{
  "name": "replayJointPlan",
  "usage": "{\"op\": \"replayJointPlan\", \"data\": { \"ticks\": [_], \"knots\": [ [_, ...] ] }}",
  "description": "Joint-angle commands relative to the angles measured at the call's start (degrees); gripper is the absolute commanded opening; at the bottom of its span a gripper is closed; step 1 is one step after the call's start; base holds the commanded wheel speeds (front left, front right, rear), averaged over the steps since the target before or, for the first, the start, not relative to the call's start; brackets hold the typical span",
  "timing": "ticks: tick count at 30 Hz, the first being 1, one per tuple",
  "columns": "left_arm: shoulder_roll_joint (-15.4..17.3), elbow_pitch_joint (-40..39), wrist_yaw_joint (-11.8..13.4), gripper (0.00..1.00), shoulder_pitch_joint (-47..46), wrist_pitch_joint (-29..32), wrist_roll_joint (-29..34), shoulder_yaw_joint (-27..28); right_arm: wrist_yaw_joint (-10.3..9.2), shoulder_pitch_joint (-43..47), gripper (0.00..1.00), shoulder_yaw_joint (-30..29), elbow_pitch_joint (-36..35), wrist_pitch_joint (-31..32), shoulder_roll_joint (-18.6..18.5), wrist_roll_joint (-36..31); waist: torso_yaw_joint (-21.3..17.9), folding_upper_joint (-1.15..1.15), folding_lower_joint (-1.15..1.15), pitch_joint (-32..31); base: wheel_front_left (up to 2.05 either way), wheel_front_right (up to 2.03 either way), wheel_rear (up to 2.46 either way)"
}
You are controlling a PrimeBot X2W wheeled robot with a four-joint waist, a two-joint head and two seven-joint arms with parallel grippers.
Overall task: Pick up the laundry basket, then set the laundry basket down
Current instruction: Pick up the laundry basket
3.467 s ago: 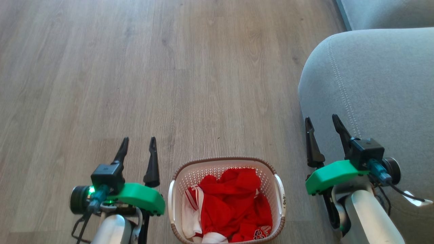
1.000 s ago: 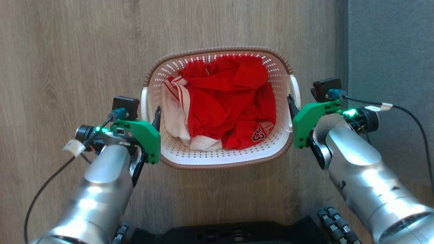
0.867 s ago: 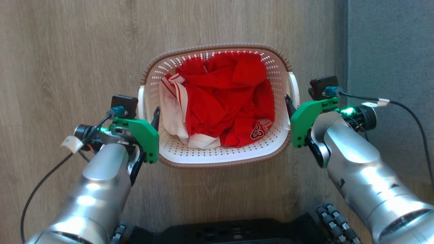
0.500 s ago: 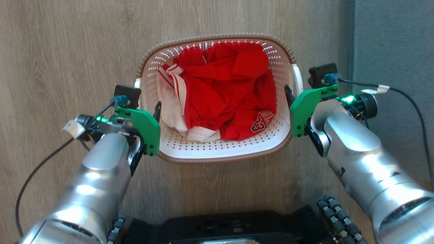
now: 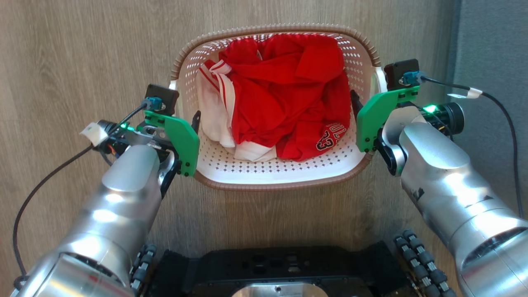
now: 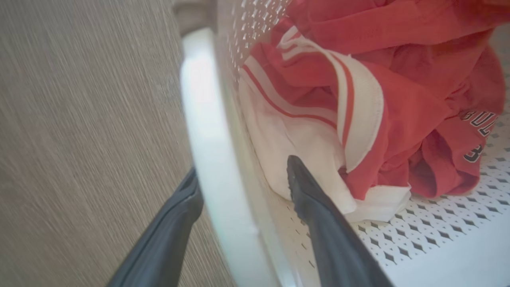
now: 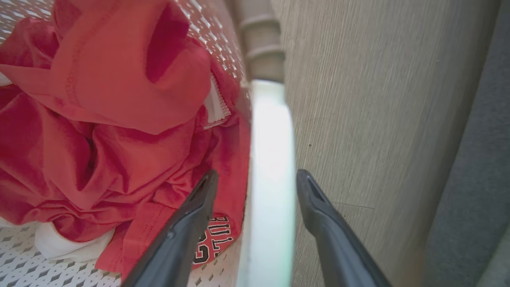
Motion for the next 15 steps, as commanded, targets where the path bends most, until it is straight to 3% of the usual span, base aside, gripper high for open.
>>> {"op": "replayJointPlan", "data": {
  "ticks": [1, 15],
  "knots": [
    [1.27, -0.53, -0.35, 1.00, 0.62, 0.46, -0.97, -0.03, 0.39, 2.46, 1.00, 1.00, -0.16, 0.46, 0.73, 0.85, 0.19, 0.00, 0.00, 0.44, 0.00, 0.00, 0.00],
    [1.27, -1.59, -0.36, 1.00, -0.39, 1.79, -5.94, -5.63, 0.39, 0.37, 1.00, 2.00, 2.86, -0.75, 0.73, 0.74, 1.03, 0.00, 0.00, 1.91, 0.00, 0.00, 0.00]
  ]
}}
